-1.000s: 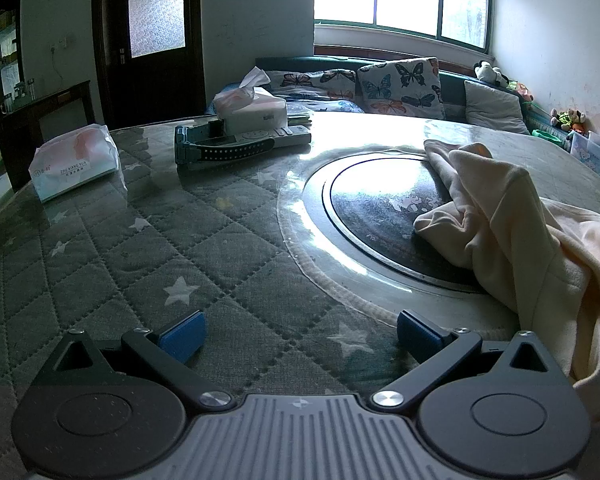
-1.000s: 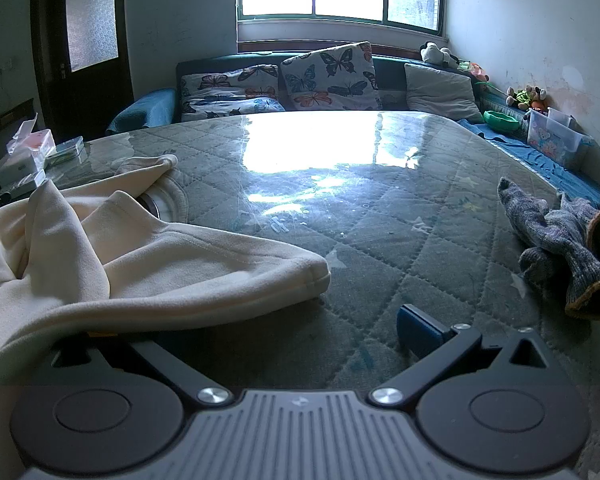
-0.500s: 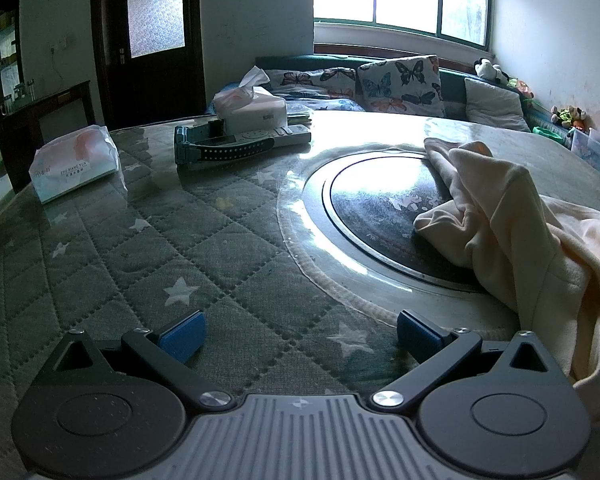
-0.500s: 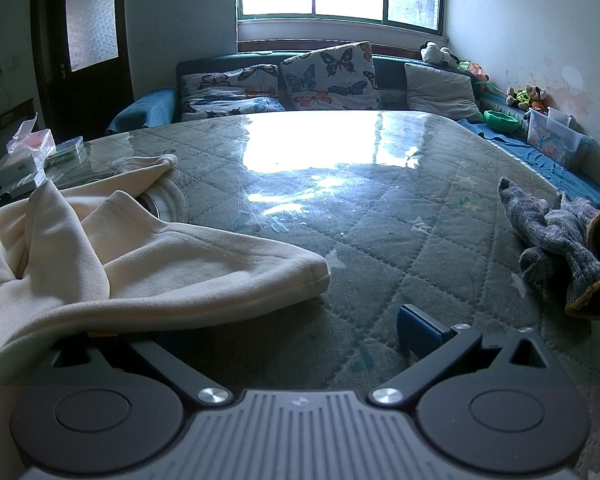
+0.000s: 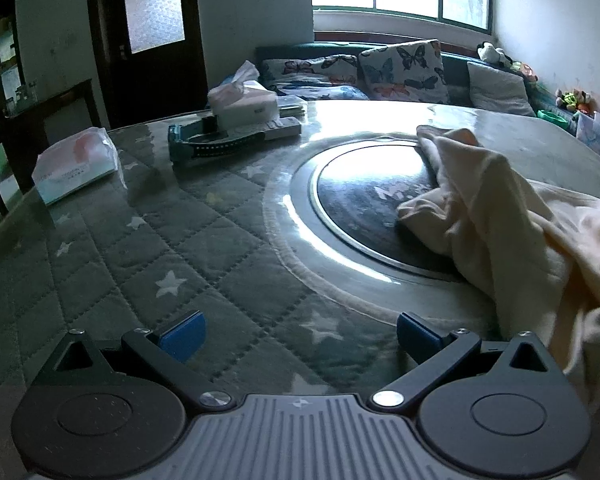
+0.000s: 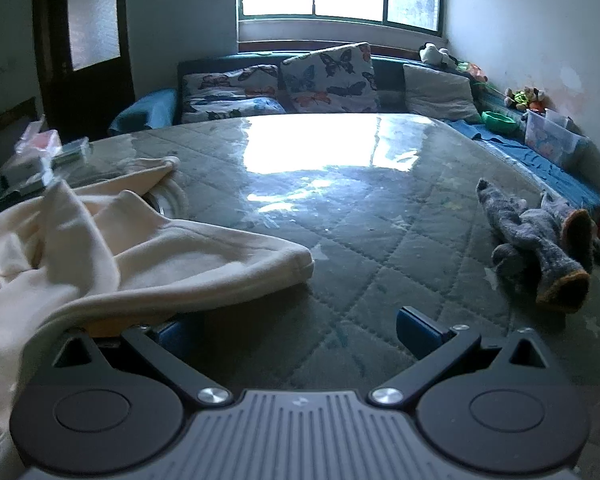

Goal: Fold clothes

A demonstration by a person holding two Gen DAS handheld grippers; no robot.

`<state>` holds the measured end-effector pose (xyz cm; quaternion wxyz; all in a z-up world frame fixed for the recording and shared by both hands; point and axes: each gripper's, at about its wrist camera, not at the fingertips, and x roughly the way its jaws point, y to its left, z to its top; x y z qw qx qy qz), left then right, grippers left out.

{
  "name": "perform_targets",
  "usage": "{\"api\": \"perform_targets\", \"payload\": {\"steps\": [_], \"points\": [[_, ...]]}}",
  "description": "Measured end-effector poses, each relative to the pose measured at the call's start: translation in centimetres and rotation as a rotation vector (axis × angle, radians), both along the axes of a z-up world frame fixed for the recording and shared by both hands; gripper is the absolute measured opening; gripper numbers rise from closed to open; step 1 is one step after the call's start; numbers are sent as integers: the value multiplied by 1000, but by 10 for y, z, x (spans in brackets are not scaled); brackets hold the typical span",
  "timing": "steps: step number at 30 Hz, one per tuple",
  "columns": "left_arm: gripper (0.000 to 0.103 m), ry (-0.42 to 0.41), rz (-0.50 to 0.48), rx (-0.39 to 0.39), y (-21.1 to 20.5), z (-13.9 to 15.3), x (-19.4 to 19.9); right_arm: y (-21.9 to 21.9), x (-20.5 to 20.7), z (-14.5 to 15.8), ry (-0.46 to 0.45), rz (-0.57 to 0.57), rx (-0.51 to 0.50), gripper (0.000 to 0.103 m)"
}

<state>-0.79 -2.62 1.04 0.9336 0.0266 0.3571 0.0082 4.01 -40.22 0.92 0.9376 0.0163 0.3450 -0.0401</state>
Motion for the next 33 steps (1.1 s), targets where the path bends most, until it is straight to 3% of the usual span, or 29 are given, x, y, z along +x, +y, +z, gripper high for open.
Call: {"api": "perform_targets", "payload": {"steps": [21,33], "points": [[103,3,-13,39,-33,26,-28,23,-68,27,-21,135,57,103],[103,8,-15,35,-44,35,-35,40,-83,31,-32,183,55,103]]}}
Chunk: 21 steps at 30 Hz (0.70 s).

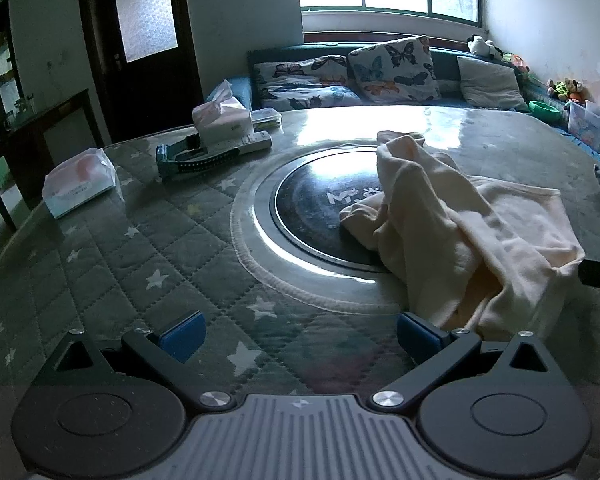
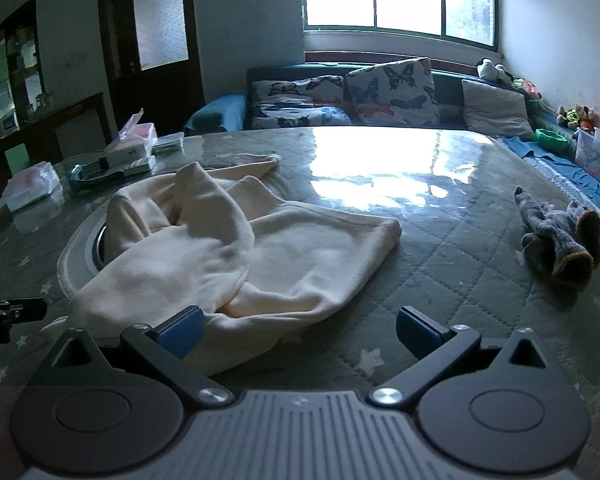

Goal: Fold clothes

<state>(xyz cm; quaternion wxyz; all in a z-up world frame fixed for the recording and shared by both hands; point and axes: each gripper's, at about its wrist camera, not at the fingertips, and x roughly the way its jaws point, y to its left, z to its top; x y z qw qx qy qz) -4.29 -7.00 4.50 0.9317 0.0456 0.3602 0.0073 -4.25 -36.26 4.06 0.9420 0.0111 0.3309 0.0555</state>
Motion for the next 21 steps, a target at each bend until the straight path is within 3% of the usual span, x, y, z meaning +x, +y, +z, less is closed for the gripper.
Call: {"api": "perform_targets", "payload": {"steps": [21], "points": [[103,24,-29,14,-28,1,-3,14,-18,-1,-1,24,-29,103]]}}
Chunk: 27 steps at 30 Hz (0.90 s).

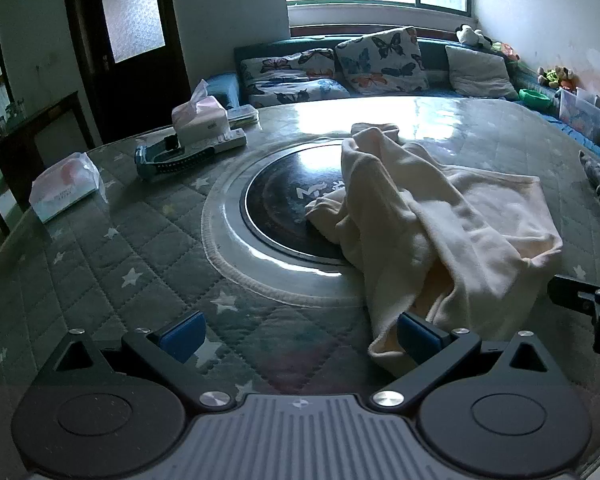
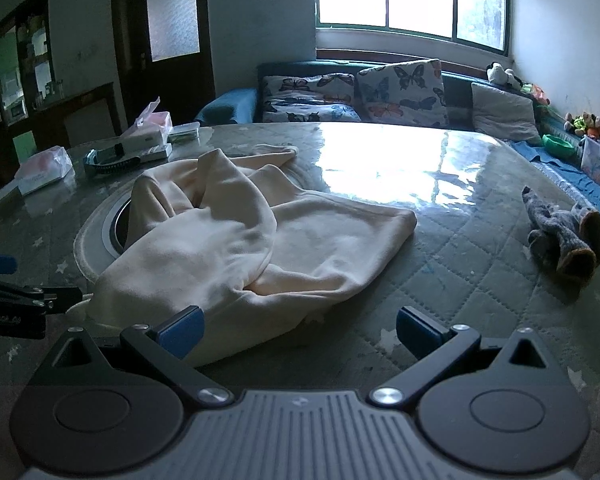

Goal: Fold clothes

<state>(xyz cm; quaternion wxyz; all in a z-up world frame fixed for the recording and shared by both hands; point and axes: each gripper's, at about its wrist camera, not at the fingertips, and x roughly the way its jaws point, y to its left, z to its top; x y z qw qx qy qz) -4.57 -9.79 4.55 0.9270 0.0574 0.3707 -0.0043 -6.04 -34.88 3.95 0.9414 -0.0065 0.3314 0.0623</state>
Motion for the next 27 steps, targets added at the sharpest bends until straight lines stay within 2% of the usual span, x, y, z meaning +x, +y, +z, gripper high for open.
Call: {"api": "perform_targets", "payload": {"steps": [27], "points": [[103,33,7,-2,-13,-2,2,7,-5,-4,4,-5,-3,103]]}}
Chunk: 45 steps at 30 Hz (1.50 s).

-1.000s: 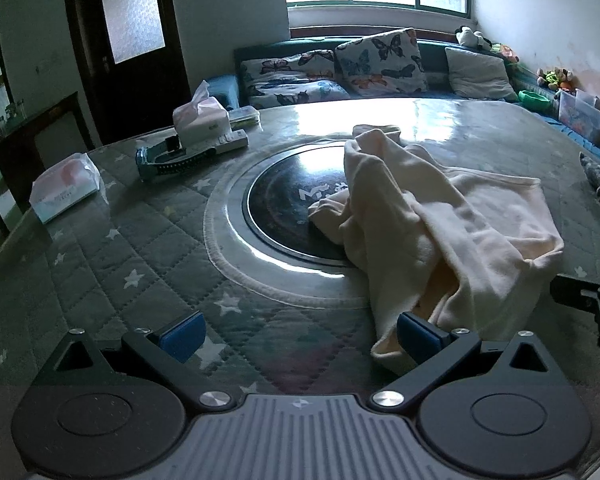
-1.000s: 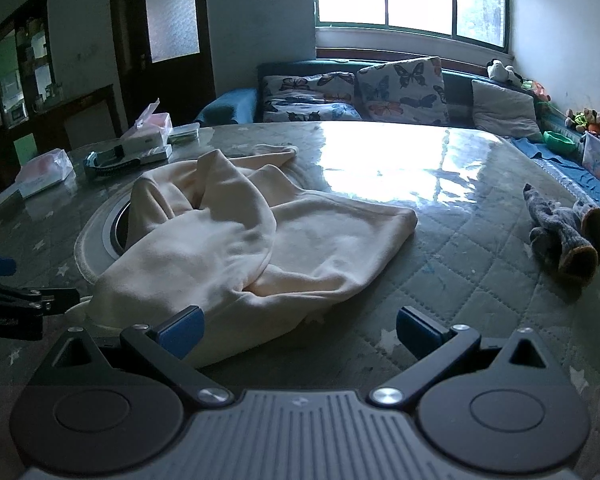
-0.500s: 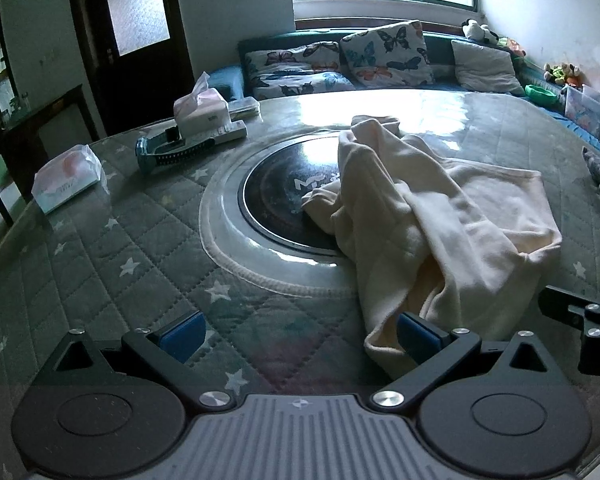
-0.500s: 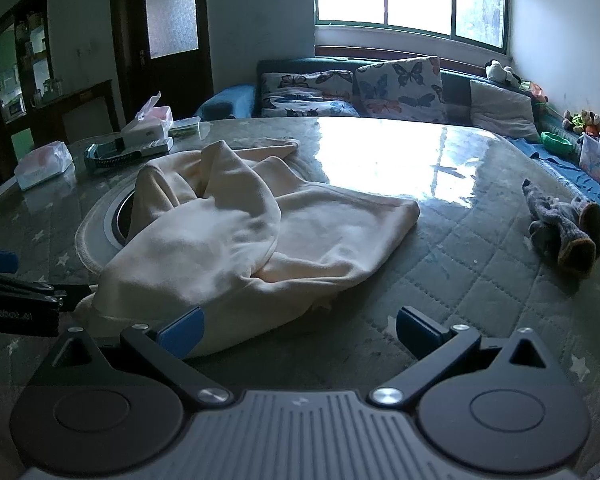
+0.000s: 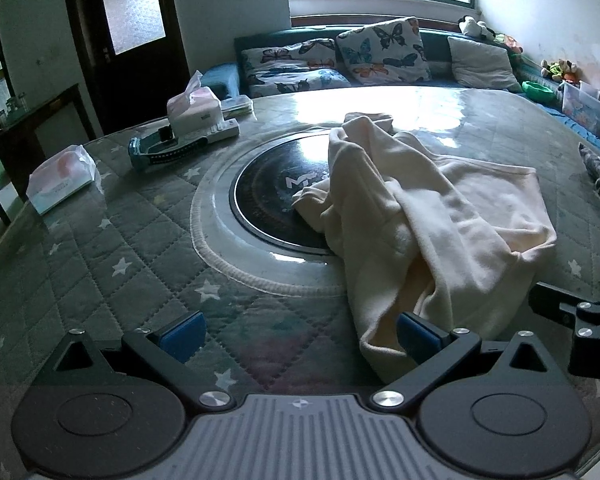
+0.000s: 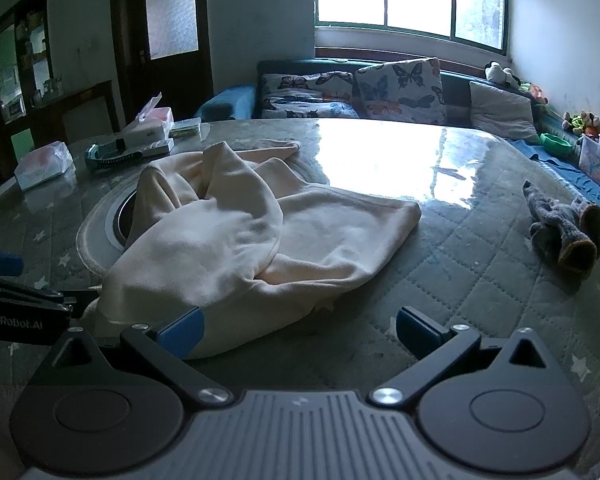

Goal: Fold clothes

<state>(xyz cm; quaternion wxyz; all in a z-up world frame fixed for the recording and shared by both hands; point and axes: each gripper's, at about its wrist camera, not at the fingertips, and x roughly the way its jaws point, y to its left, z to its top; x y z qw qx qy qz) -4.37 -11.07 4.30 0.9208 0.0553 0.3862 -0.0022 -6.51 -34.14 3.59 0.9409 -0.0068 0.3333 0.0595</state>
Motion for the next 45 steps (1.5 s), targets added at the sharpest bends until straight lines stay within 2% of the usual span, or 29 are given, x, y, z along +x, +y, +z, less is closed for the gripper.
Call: {"api": "perform_targets", "payload": {"steps": [25,34,41,45], "points": [[103,7,-16,-13,3,4,28,9,27,8,-6,39,3,101],[103,-10,-17,-50,11,12,53,11,54,11,8,76,19,90],[102,-55,-25,-60,17,27,82,18,107,16,18,132,37,77],[94,-63,-59,-69,16,33,104,26,141,15,39,162,49,70]]}}
